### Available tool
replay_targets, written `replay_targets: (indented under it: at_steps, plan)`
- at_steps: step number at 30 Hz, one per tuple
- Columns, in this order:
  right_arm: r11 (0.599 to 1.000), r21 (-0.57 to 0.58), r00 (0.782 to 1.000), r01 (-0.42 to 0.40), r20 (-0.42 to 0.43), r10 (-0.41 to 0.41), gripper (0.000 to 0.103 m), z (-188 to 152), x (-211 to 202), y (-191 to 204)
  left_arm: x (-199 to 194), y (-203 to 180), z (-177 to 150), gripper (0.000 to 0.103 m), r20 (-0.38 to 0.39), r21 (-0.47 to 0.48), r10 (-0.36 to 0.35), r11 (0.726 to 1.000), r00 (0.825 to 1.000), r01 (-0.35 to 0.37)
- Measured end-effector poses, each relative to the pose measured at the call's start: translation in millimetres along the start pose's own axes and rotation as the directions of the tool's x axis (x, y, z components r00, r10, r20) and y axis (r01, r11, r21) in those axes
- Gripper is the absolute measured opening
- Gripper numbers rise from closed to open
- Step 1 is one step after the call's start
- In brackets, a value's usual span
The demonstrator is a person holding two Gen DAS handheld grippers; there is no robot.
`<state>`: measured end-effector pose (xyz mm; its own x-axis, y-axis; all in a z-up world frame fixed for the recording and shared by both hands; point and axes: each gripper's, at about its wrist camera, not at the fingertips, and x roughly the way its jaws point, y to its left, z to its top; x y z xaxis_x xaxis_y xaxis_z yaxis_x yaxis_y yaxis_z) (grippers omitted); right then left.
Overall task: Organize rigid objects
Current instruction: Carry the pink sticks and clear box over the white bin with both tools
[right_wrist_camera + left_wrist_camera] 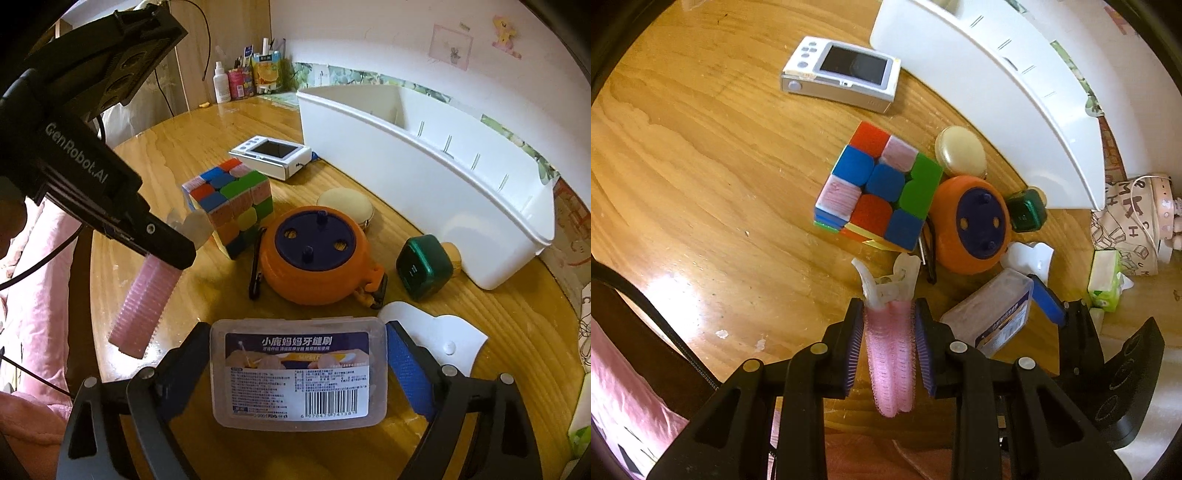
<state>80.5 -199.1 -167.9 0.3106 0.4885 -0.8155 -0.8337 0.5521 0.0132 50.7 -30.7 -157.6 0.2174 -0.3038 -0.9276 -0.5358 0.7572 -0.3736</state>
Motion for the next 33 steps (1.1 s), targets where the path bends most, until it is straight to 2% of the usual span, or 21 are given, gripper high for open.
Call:
replay_targets:
  at_steps: [17,26,33]
  plan:
    - [0.998,0.014,0.991,0.057,0.116,-0.058,0.092,14.1,-48.5,9.7,-52.2,-41.9,-1.1,0.029,0.163,0.148,-0.002,0.989,0.987,-0.023]
    - [0.991,0.064,0.972,0.121,0.197,-0.131,0.092,32.9,-63.6,2.6,-82.7,-58.7,13.1,0.029,0.253,0.217,-0.013,0.975,0.967,-0.043]
    - [0.978,0.122,0.951,0.171,0.239,-0.196,0.092,55.3,-71.2,-11.0,-100.6,-66.9,36.0,0.029,0.305,0.275,-0.035,0.96,0.952,-0.053]
